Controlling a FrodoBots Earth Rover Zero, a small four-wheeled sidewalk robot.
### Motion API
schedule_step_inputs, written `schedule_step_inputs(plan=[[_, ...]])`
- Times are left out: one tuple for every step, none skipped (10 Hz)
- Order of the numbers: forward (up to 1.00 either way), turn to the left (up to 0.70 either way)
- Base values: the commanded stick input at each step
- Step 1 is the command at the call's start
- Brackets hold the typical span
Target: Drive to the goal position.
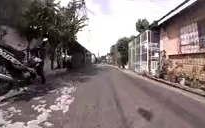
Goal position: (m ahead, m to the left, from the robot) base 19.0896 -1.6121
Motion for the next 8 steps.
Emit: schedule_step_inputs(plan=[[0.68, 0.0], [0.68, 0.0], [0.68, 0.0], [0.68, 0.0], [0.68, 0.0], [0.68, 0.0], [0.68, 0.0], [0.68, 0.0]])
